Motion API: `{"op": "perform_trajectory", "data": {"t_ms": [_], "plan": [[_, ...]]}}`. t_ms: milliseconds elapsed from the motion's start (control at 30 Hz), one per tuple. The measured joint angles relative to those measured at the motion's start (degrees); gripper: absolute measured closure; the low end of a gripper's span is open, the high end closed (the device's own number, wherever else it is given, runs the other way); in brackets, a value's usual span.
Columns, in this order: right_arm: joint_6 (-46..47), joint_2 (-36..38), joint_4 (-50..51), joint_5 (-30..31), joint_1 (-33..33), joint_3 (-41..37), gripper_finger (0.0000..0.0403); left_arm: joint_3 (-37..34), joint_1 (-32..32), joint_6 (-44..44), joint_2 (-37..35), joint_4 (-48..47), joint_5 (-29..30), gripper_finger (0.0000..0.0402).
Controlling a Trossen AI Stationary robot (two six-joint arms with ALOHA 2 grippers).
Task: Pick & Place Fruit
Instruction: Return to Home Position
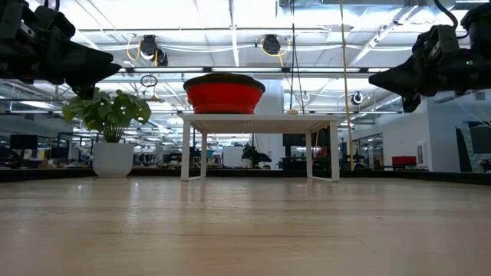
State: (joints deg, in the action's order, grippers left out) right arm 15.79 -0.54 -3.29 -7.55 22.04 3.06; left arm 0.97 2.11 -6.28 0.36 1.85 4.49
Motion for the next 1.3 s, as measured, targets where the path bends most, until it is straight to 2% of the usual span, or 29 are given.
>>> {"op": "perform_trajectory", "data": {"t_ms": [1300], "plan": [[0.0,0.0,-1.8,0.0,0.0,0.0,0.0403,0.0,0.0,0.0,0.0,0.1,0.0,0.0266]]}}
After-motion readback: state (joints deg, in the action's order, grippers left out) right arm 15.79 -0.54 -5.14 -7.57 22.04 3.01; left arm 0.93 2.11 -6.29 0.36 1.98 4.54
